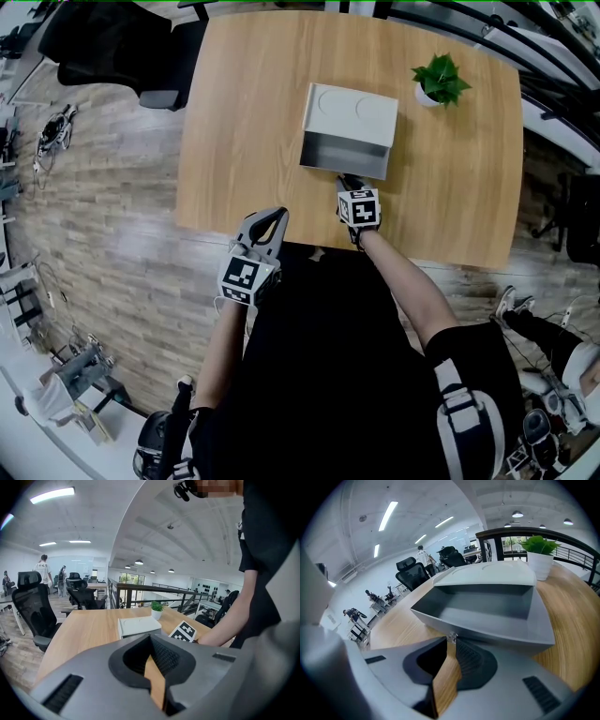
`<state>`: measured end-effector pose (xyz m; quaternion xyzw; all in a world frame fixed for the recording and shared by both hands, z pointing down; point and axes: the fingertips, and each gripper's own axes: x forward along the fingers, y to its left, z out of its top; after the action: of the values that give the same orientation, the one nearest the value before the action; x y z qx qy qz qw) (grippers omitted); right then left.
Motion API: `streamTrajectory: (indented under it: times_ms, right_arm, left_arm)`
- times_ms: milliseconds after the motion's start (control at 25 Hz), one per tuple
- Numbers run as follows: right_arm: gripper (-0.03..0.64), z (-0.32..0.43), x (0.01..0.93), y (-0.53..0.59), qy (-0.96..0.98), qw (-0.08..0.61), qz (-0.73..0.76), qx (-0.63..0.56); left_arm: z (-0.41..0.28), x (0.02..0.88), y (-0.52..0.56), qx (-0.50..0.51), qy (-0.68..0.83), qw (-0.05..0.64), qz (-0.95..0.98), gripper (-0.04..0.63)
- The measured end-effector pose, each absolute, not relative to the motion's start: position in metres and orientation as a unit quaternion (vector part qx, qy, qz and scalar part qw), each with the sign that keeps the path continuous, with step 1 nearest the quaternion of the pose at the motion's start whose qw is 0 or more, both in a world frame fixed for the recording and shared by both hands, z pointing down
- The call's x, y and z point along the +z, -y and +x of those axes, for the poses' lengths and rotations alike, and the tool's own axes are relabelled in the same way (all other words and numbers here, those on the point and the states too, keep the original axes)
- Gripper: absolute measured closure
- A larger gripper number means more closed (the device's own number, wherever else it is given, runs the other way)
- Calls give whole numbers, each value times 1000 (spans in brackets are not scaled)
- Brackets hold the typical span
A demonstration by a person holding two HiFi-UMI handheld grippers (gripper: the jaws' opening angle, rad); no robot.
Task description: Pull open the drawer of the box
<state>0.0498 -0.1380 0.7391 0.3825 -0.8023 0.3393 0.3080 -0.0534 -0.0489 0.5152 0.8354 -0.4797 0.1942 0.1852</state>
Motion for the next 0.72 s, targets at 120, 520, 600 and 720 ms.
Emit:
streamTrajectory:
  times_ms: [120,520,600,720]
  right_arm:
    - [545,51,740,135,803,309,379,341]
    - [545,51,743,114,804,312,365,351]
    - [545,51,741,112,806,307,365,351]
    - [545,50,740,112,807,305,363,351]
  left_arm:
    - [-53,516,47,196,479,186,835,574]
    - [-50,516,42,197,479,187,835,574]
    - [-49,516,40,198,478,187,835,574]
    - [-49,518,38,198,479,189,834,574]
